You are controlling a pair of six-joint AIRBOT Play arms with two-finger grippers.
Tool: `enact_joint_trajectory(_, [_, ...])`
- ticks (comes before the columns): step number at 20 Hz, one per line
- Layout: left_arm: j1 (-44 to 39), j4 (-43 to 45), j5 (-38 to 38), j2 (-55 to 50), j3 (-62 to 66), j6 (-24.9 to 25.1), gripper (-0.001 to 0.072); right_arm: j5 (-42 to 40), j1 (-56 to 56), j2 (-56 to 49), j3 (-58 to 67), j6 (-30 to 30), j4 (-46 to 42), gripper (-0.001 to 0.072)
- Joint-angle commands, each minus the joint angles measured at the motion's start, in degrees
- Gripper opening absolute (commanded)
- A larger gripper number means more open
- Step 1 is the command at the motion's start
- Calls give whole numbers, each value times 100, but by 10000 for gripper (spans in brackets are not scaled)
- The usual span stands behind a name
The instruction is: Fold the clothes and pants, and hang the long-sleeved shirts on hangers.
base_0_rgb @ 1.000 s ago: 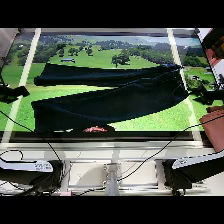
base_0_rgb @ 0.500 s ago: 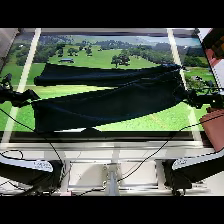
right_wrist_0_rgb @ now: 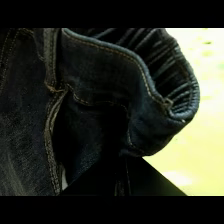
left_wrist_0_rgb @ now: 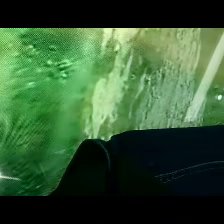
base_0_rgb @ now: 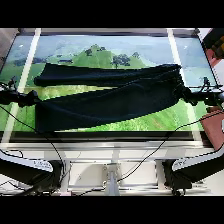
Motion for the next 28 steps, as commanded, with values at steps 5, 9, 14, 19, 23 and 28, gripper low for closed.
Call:
enact_joint_trajectory(5, [7,-752,501,0,9,507,26,105,22,11,-2,-50,-20,68])
enact_joint_trajectory(9, [4,-1069,1591,205,354,745,26,385,22,214,-44,-127,-376,67])
enact_joint_trajectory(14, [-275,-1130,2761,184,546,745,26,-297,22,1143,-1113,-118,-446,67])
enact_joint_trajectory(19, [-614,-1130,3279,-72,546,745,28,-1001,22,2052,-2380,70,-431,67])
enact_joint_trajectory(23, [-632,-1132,3412,-68,546,743,322,-1290,22,2208,-2417,216,52,356])
enact_joint_trajectory(28, [-492,-1126,2221,216,549,719,686,-883,22,2610,-2406,223,0,453])
